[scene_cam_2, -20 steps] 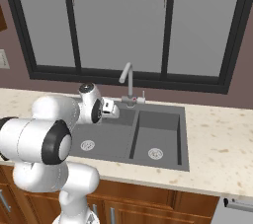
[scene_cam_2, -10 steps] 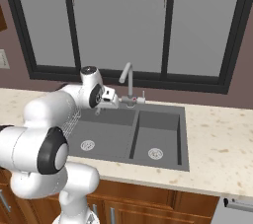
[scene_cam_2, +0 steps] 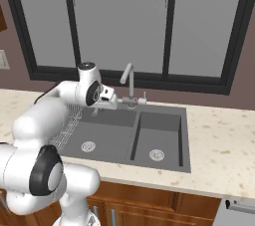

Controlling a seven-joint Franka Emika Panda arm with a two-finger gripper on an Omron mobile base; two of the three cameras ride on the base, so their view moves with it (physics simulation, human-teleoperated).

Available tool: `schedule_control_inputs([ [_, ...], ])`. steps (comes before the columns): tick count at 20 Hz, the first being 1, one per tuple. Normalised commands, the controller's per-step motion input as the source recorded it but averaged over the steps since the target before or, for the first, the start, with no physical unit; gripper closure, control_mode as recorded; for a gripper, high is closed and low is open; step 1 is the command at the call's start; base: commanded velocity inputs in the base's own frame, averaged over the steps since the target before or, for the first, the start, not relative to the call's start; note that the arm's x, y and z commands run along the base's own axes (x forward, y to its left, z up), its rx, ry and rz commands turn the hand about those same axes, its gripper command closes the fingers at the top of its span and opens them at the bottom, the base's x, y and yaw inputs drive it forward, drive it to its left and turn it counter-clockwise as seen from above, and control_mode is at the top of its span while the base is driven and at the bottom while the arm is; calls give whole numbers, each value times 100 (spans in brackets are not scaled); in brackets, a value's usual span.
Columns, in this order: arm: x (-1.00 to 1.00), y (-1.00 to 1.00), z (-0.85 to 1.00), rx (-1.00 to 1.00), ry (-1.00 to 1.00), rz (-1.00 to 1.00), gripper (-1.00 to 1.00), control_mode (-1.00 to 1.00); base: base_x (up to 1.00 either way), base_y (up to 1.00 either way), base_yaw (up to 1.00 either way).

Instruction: Move any existing items from the left basin to the right basin for drying. Then move the cup from the counter to the left basin of the sink for washing.

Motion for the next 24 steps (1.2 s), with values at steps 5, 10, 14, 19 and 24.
schedule_control_inputs([
  [5,-58,-4,12,2,0,-9,100,-100,0,0,0],
  [10,-50,-21,7,4,0,-11,100,-100,0,0,0],
  [14,-25,-44,7,4,0,-8,100,-100,0,0,0],
  [19,-12,-51,3,4,2,-5,100,-100,0,0,0],
  [24,-2,-50,2,4,4,-4,100,-100,0,0,0],
])
